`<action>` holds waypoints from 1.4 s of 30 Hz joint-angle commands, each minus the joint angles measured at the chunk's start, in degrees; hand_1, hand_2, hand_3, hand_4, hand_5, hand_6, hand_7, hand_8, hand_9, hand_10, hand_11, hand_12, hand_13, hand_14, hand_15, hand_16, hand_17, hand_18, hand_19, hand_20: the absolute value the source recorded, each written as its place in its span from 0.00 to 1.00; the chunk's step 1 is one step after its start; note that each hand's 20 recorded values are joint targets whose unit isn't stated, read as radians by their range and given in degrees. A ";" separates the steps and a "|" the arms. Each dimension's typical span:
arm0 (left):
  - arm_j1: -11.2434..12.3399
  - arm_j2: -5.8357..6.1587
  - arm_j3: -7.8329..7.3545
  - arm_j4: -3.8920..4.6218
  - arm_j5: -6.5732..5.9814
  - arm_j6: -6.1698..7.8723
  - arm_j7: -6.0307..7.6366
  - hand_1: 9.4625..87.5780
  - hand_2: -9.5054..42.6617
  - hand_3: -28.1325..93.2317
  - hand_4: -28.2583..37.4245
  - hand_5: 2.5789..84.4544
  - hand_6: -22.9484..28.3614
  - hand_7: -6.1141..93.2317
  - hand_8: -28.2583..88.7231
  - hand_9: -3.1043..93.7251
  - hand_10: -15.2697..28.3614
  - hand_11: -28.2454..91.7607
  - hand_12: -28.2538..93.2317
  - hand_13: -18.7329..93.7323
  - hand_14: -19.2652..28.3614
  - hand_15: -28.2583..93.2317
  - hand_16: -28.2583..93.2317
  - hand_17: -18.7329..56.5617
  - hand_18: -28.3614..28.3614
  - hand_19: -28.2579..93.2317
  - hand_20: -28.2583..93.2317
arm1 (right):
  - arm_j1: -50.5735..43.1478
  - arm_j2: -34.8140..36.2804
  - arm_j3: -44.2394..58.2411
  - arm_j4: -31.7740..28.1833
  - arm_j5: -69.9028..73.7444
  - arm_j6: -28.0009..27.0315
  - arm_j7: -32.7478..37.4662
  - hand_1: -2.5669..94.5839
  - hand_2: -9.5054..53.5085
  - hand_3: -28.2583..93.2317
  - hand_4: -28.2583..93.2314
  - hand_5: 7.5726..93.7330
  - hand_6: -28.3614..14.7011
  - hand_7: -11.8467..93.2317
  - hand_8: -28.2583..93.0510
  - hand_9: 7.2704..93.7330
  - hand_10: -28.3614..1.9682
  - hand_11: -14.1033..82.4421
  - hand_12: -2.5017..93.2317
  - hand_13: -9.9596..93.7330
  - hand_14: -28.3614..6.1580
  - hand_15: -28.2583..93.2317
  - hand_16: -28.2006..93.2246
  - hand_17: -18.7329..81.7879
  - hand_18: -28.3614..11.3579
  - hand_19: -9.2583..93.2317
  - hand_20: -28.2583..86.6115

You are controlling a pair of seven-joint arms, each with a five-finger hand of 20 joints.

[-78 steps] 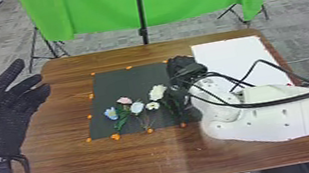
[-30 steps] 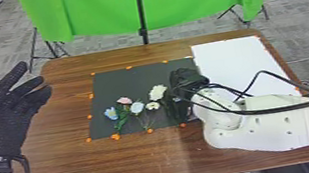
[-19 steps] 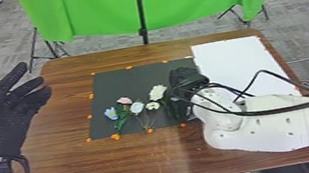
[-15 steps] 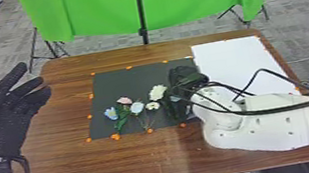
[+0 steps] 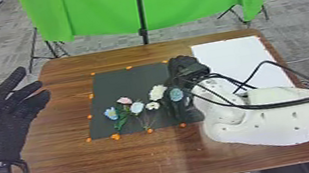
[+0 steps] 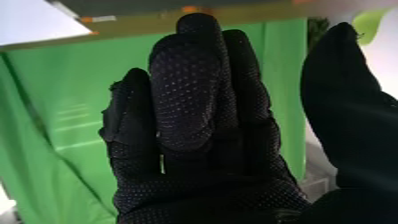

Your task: Arrange flowers

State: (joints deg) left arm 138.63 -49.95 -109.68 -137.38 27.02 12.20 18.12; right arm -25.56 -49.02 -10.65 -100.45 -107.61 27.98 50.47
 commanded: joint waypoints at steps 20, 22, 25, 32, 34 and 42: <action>4.72 -2.84 -1.19 1.87 -0.12 0.15 0.28 0.16 0.32 0.87 0.06 0.41 0.58 0.20 0.16 0.37 0.80 0.44 0.33 0.39 0.99 0.68 0.15 0.13 0.96 0.67 0.39 | -59.03 14.05 77.41 -14.18 66.58 -2.47 -39.34 0.24 0.23 0.89 0.01 0.53 0.59 0.26 0.13 0.54 0.41 0.29 0.16 0.55 0.30 0.55 0.32 0.32 0.08 0.66 0.32; 5.45 -3.02 -1.62 2.09 -0.44 0.08 0.62 0.15 0.32 0.87 0.06 0.40 0.57 0.20 0.16 0.37 0.80 0.44 0.33 0.38 0.99 0.68 0.15 0.13 0.96 0.67 0.39 | -59.95 14.51 77.91 -13.51 71.92 -2.39 -43.51 0.23 0.23 0.90 0.01 0.52 0.60 0.26 0.13 0.52 0.42 0.28 0.16 0.52 0.28 0.52 0.32 0.29 0.08 0.63 0.32; 5.83 -3.24 -1.84 2.27 -0.75 0.30 1.45 0.15 0.31 0.87 0.05 0.38 0.56 0.20 0.16 0.37 0.80 0.45 0.33 0.38 0.99 0.68 0.16 0.13 0.96 0.67 0.39 | -62.28 14.77 80.48 -12.76 76.16 -4.76 -46.50 0.23 0.24 0.90 0.01 0.50 0.61 0.27 0.13 0.50 0.44 0.27 0.16 0.50 0.29 0.51 0.33 0.27 0.10 0.61 0.32; 7.57 -3.47 -2.42 2.77 -1.28 -0.55 3.87 0.14 0.31 0.87 0.04 0.36 0.55 0.20 0.16 0.37 0.80 0.45 0.34 0.38 0.99 0.68 0.16 0.13 0.96 0.67 0.38 | -64.72 15.26 82.21 -11.02 83.87 -7.77 -52.41 0.21 0.25 0.91 0.00 0.48 0.63 0.26 0.13 0.49 0.45 0.26 0.17 0.46 0.28 0.50 0.34 0.24 0.09 0.59 0.34; 7.52 -3.38 -2.31 2.93 -1.32 -0.57 3.58 0.13 0.31 0.87 0.03 0.35 0.55 0.20 0.16 0.37 0.80 0.44 0.34 0.38 0.99 0.67 0.16 0.12 0.96 0.67 0.38 | -64.32 15.54 81.58 -10.80 82.77 -7.25 -51.99 0.21 0.25 0.91 0.00 0.48 0.64 0.26 0.13 0.49 0.45 0.26 0.17 0.45 0.28 0.49 0.34 0.23 0.09 0.58 0.35; 7.07 -3.06 -2.14 3.19 -1.45 -0.64 3.43 0.13 0.31 0.88 0.02 0.35 0.54 0.21 0.16 0.36 0.80 0.44 0.34 0.37 0.98 0.66 0.17 0.12 0.97 0.67 0.38 | -65.87 15.54 82.73 -10.79 84.92 -9.04 -52.57 0.21 0.26 0.91 0.00 0.47 0.65 0.27 0.13 0.50 0.47 0.26 0.17 0.45 0.29 0.49 0.35 0.22 0.09 0.58 0.36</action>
State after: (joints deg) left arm 145.14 -52.65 -112.04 -134.77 25.96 12.12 22.08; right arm -89.45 -33.50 70.83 -111.03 -23.16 20.07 -1.96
